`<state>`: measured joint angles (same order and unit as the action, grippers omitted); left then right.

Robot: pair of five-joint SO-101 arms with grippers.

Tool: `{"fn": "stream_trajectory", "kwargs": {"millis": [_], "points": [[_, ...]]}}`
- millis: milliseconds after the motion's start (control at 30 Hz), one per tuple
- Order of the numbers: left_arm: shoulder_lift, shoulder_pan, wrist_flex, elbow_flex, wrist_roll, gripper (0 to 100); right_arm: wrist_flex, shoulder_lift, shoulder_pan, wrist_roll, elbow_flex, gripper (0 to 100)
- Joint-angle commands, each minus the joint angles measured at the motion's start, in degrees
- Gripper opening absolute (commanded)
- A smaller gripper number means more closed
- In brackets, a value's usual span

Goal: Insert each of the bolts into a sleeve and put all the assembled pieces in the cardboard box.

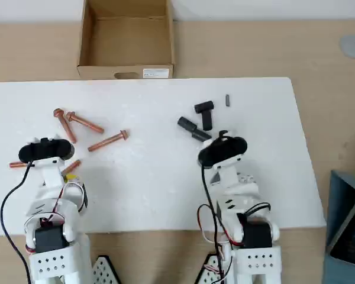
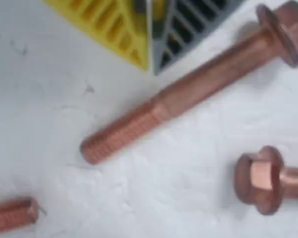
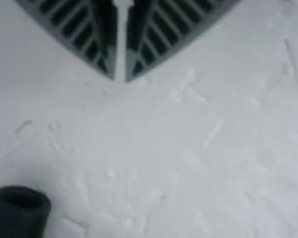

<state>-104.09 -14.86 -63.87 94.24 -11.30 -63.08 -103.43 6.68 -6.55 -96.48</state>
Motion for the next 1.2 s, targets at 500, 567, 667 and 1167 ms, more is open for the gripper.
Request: {"fn": "stream_trajectory", "kwargs": {"millis": [500,567,667,1167], "points": [[-0.2,-0.2,0.5,-2.6,0.0,0,-1.0,-6.5,0.3,-0.1,5.2,1.0],[0.0,-2.0,0.5,-7.0,0.0,0,-2.3,-5.9,0.6,-0.3,10.5,0.9],[0.2,-2.4,0.4,-12.5,-0.2,0,-5.2,-5.2,0.5,-0.4,15.9,0.9],[33.0,-2.5,-9.1,-39.5,-0.2,1,-12.0,35.5,0.3,0.0,51.1,1.2]]}}
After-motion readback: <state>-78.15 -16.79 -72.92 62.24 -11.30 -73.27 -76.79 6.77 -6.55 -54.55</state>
